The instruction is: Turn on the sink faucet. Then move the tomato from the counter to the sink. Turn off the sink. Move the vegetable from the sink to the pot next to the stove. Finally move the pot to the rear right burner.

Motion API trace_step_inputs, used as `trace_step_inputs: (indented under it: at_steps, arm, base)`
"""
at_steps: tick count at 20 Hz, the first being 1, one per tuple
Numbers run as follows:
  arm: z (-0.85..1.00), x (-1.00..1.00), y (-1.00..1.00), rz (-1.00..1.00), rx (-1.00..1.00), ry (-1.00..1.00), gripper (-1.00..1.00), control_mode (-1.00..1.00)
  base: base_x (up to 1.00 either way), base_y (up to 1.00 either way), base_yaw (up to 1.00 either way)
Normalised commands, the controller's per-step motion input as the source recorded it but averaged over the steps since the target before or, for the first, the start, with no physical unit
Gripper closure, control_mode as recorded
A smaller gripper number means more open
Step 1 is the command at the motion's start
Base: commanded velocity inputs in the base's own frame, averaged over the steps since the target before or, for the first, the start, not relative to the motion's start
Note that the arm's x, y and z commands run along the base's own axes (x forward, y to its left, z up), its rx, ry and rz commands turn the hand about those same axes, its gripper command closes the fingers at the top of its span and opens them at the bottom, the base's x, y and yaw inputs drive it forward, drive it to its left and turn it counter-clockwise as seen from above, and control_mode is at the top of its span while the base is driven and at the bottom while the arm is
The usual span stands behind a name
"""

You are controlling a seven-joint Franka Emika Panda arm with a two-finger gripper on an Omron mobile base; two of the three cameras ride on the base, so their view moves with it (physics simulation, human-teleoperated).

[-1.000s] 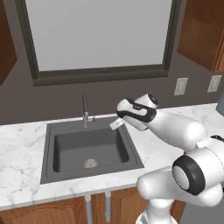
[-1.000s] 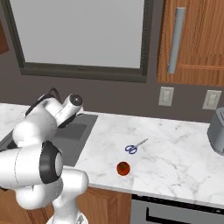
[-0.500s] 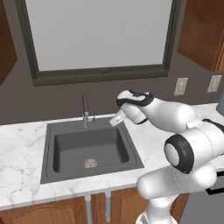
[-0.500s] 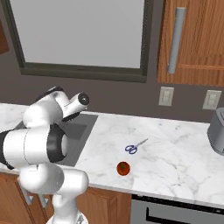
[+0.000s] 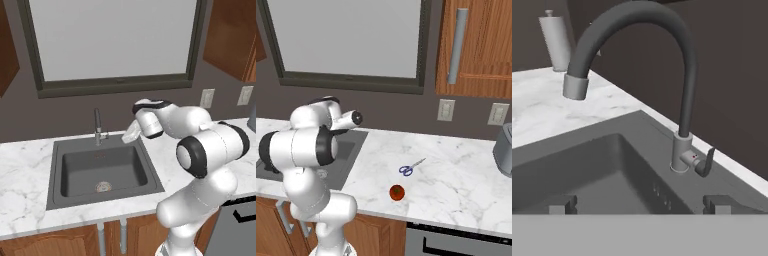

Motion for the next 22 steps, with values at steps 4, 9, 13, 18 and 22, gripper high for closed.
trace_step_inputs:
  at_steps: [4,9,13,18,22]
  arm:
    - [-0.23,0.31,0.11,0.07,0.04,-0.11,-1.0,-1.0]
    - [-0.2,0.31,0.05,0.1,0.04,-0.02,-1.0,-1.0]
    - [-0.18,0.38,0.07,0.12,0.08,-0.02,-1.0,-1.0]
    - [-0.15,0.46,0.12,0.14,0.12,-0.01,-1.0,-1.0]
    - [-0.17,0.44,0.16,0.12,0.1,-0.01,-1.0,-1.0]
  base:
    - [0.0,0.0,0.0]
    - [0.0,0.0,0.0]
    - [0.0,0.0,0.0]
    - [0.0,0.0,0.0]
    - [0.0,0.0,0.0]
